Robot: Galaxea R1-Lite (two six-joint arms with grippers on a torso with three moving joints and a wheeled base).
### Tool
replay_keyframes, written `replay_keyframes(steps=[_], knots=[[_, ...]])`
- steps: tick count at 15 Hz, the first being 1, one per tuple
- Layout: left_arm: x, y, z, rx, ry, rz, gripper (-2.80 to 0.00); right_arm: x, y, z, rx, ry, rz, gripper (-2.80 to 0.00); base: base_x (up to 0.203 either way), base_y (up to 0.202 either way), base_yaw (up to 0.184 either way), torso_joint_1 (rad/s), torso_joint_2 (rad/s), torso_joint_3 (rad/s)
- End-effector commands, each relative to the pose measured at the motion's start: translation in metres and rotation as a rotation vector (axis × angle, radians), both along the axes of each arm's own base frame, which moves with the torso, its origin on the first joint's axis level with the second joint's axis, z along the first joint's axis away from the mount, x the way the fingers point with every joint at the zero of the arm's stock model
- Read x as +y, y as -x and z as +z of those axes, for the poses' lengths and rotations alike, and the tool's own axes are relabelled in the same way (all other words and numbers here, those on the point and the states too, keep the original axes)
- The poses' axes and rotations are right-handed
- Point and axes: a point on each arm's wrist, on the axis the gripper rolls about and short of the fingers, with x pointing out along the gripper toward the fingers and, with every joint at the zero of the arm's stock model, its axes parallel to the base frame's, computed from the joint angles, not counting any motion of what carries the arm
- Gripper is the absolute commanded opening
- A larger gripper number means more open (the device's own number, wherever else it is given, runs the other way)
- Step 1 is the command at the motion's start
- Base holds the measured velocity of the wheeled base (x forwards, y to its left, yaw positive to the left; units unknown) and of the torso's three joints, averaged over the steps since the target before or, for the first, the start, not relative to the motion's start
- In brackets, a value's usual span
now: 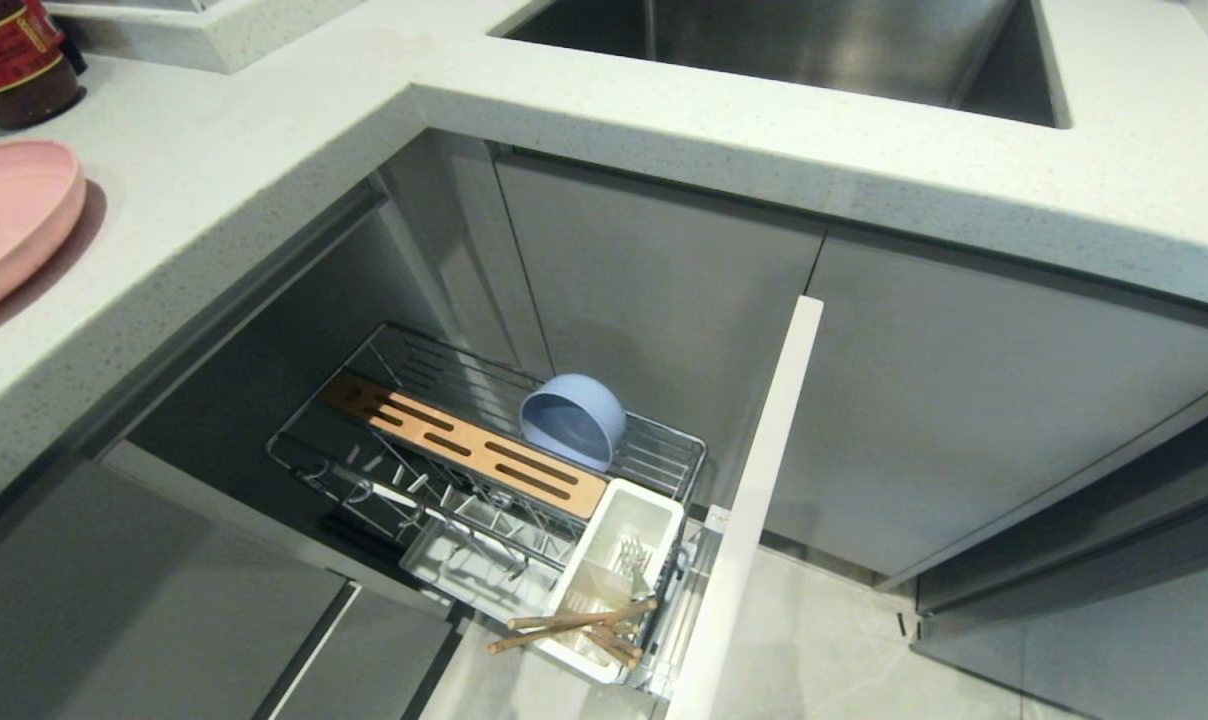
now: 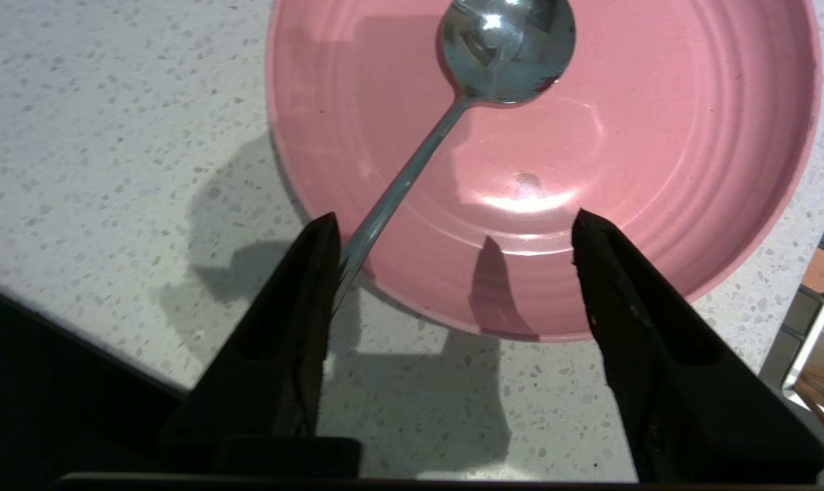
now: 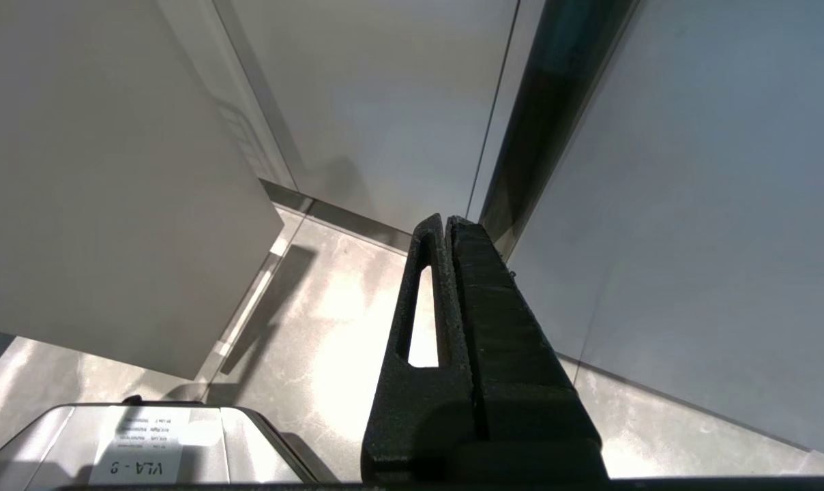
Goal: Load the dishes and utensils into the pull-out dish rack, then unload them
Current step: Pick up the spoon and place it in the cupboard
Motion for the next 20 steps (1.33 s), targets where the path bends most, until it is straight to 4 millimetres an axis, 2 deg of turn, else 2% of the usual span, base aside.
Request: replay_keyframes(steps=[1, 4, 9, 20], knots=[[0.001, -0.004, -0.002, 0.008, 0.008, -0.018, 0.00, 0.000, 0.000, 0.000, 0.001, 0.000, 0.000, -2.80, 0.000, 0.000, 0.000, 0.000, 0.00, 0.000], [0.008, -0.016, -0.006, 0.029, 0.008, -0.036, 0.00, 0.000, 0.000, 0.000, 0.001, 0.000, 0.000, -2.80, 0.000, 0.000, 0.000, 0.000, 0.00, 0.000], [0.001, -0.028, -0.006, 0.039, 0.003, -0.103, 0.00, 0.000, 0.000, 0.000, 0.001, 0.000, -0.001, -2.80, 0.000, 0.000, 0.000, 0.000, 0.00, 0.000], [0.003, -0.037, -0.011, 0.080, 0.002, -0.104, 0.00, 0.000, 0.000, 0.000, 0.001, 0.000, -0.001, -2.80, 0.000, 0.000, 0.000, 0.000, 0.00, 0.000]])
